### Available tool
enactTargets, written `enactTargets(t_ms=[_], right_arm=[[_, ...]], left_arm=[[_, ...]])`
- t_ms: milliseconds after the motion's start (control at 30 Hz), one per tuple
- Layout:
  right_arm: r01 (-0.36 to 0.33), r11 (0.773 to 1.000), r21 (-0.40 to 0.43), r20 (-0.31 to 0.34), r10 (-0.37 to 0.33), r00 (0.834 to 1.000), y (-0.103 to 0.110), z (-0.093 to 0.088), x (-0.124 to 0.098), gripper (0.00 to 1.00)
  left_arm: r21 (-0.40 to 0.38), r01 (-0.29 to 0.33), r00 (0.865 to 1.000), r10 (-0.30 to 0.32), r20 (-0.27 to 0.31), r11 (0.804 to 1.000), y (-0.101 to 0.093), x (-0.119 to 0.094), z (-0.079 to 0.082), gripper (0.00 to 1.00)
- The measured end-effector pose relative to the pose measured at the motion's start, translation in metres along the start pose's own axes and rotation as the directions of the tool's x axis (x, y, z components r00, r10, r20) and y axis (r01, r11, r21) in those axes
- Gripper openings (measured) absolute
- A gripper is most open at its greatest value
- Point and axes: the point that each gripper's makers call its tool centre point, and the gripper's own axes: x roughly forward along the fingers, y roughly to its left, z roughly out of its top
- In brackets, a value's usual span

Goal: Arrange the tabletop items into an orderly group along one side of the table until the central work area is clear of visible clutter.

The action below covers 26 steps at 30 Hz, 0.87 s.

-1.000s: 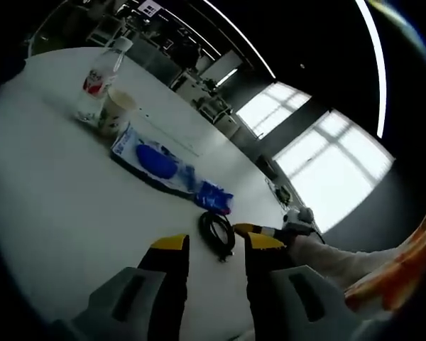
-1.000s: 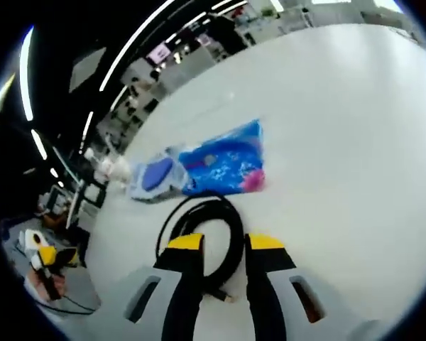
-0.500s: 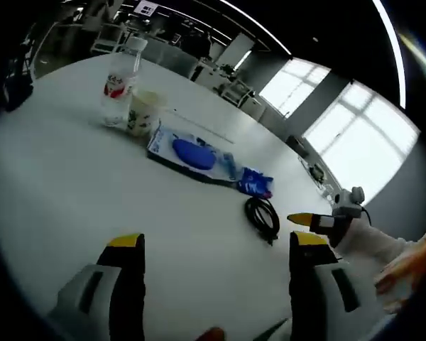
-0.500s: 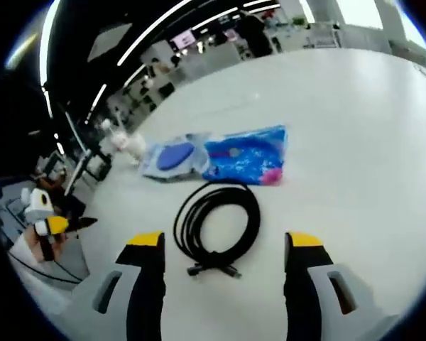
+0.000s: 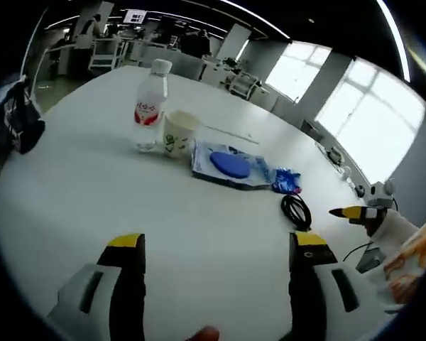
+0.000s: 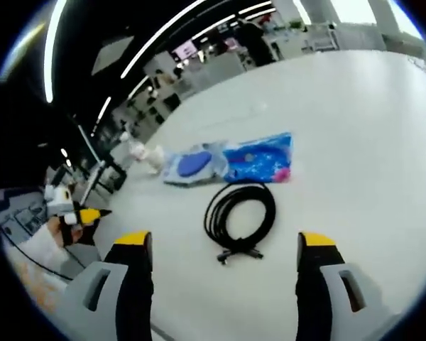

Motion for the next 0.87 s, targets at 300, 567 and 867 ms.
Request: enactTargets(t_ms=[300, 567, 867], right_arm=[[0.027, 0.999, -0.031, -0.026, -0.028, 0.999, 0.001, -0.018, -0.014, 0.84], [0.02, 1.0, -0.024, -0.061, -0.021, 0.998, 0.003, -0.032, -0.021, 0.84], [0.012, 1.0, -0.004, -0.096, -0.012, 0.995, 0.004, -0.044, -0.023, 0.82]], left_arm=[[0.122, -0.055, 0.997, 0.061, -0.043, 0.991, 0.03, -0.015, 0.018, 0.85], [0.217, -0.069, 0.988, 0.096, -0.118, 0.974, 0.042, -0.019, 0.008, 0.86], [0.229, -0.057, 0.985, 0.091, -0.144, 0.972, 0.037, -0.018, -0.002, 0.85]])
